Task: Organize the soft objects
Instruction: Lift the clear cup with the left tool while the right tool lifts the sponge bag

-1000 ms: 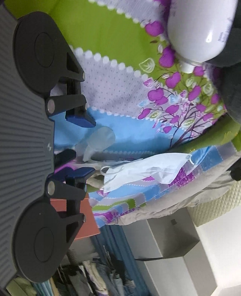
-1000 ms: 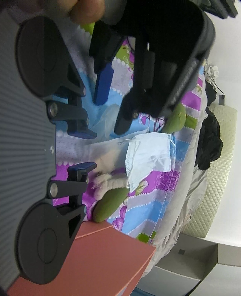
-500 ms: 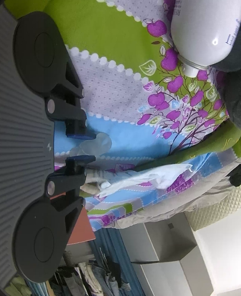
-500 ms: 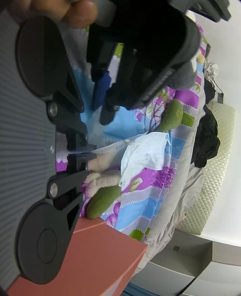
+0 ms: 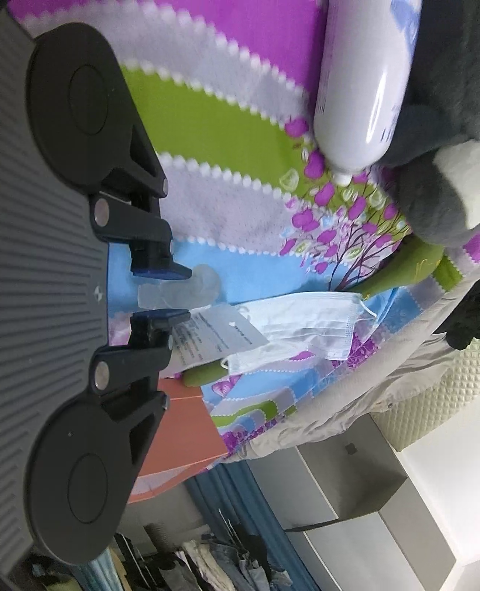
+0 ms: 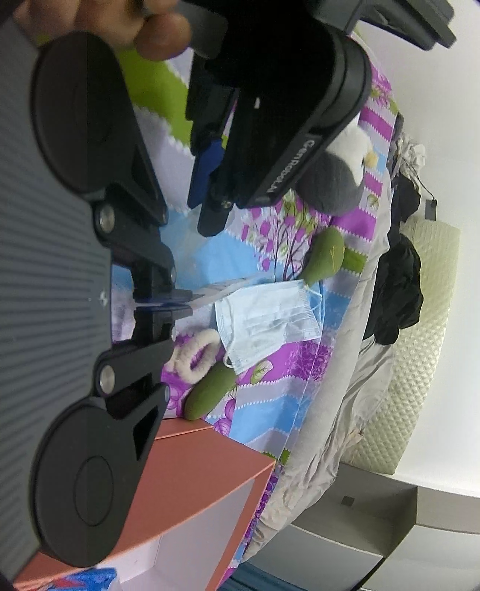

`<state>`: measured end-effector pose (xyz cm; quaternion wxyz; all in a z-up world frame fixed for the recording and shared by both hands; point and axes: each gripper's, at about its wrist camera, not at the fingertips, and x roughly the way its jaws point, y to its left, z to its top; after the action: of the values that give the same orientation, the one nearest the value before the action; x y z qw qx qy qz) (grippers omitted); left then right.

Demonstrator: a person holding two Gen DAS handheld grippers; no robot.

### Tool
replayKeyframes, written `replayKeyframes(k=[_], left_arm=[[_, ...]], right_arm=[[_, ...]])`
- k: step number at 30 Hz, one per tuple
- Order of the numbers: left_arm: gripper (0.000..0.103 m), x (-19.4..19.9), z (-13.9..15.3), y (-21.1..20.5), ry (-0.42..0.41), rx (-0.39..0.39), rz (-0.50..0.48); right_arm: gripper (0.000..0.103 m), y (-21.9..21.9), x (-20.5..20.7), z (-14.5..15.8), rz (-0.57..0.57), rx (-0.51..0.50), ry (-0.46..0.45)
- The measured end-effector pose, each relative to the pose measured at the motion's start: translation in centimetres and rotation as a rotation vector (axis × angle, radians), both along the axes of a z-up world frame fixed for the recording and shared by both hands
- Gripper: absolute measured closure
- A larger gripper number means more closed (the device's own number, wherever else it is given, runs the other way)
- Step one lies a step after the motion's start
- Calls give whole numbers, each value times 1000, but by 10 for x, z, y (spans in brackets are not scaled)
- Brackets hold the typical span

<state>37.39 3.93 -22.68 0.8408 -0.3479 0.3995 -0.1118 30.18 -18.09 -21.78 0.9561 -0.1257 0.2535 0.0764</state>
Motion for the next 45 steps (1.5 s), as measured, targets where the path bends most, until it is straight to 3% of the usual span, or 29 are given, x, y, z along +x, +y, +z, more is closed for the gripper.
replayKeyframes(k=[10,17,23,27,29,30,31,33,36,42,45], left_arm=[[84,-64,26,14,-8,100,-19],[84,-113,39,26,2,165,-16],[84,-145,44,38,7,229,-24],[84,-160,44,46,4,259,-18],[84,-165,43,50,6,268,-17],[84,-168,42,52,7,274,-16],[84,-169,42,53,9,279,-15],[84,-171,40,55,12,288,-12],[84,-175,36,56,16,305,-8],[84,-180,30,60,23,321,-7],[84,-181,27,61,27,321,-7]], right_arm=[[99,13,-57,17,54,-28,23],[99,23,-96,27,126,-4,90],[99,27,-122,25,178,40,163],[96,23,-122,19,193,150,262],[92,21,-119,18,201,207,303],[85,21,-119,17,202,224,316],[68,19,-119,17,208,248,327],[50,15,-119,16,227,308,345],[49,12,-117,12,205,355,371],[48,10,-100,4,120,320,380],[32,9,-88,-3,71,318,384]])
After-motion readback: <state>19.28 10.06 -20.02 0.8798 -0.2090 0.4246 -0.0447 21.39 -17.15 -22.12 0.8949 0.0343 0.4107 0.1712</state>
